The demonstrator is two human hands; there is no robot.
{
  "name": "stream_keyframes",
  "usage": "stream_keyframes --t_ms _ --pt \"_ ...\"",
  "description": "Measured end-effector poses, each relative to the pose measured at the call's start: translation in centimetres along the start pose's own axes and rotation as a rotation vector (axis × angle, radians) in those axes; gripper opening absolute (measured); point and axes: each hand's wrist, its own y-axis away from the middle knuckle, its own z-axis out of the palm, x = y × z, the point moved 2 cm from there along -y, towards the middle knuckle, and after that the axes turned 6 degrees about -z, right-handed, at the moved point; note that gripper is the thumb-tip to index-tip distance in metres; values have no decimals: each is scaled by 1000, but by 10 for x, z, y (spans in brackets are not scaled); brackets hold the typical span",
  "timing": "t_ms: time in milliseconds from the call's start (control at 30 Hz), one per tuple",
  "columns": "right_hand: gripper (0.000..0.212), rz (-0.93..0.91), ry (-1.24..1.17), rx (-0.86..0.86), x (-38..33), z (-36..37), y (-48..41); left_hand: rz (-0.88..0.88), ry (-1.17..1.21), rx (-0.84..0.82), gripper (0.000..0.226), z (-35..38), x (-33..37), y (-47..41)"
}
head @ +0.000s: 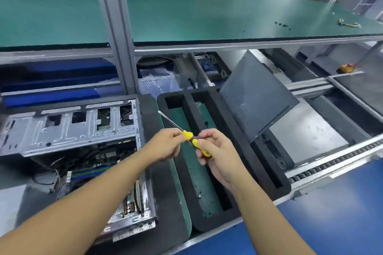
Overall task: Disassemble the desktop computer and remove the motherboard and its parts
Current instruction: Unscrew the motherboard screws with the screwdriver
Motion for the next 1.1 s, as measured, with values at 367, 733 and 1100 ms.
stream_keyframes --t_ms 367,733,1100 --pt "18 1 17 -162 17 103 -9 -196 -36 -658 31 -111 -91 50" --pt "14 -77 634 -102 7 132 6 363 -1115 -374 43 -71 -143 60" --pt "15 79 1222 -401 18 167 30 -57 -107 -466 19 -59 -154 35"
